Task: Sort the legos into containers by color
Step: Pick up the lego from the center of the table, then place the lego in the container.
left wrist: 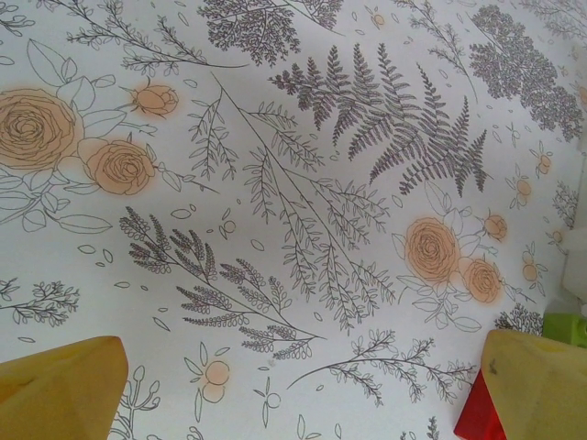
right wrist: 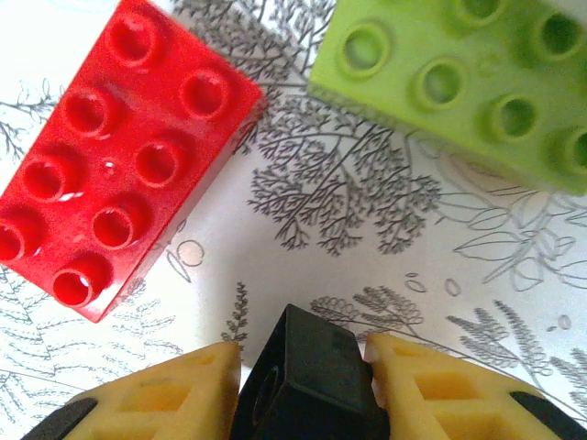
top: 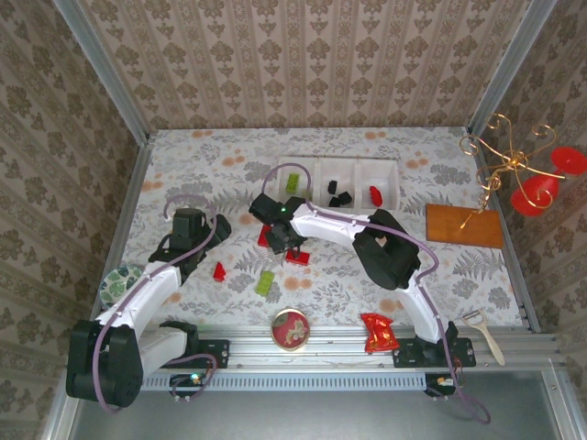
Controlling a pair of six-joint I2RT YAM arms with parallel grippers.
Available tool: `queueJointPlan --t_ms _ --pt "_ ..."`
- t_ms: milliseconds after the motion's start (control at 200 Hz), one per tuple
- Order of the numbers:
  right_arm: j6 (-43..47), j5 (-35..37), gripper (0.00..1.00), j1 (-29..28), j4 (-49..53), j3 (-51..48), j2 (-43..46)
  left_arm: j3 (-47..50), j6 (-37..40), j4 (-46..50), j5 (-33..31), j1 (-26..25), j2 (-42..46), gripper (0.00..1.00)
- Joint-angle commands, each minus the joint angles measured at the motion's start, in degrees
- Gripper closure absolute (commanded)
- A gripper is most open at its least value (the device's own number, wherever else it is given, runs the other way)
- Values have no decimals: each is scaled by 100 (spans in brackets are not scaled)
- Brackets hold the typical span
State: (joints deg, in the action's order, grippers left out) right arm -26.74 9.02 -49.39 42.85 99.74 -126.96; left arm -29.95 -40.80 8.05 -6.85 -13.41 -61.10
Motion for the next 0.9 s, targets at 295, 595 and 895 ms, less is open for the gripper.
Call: queueJointPlan --t_ms 295,595,895 --pt "256 572 62 267 206 -64 762 16 -69 -14 -17 47 100 0" --pt "599 1034 62 995 233 -268 1356 -41 -24 12 -13 75 98 0" --pt "922 978 62 1827 160 23 1060 -150 69 115 50 75 85 0"
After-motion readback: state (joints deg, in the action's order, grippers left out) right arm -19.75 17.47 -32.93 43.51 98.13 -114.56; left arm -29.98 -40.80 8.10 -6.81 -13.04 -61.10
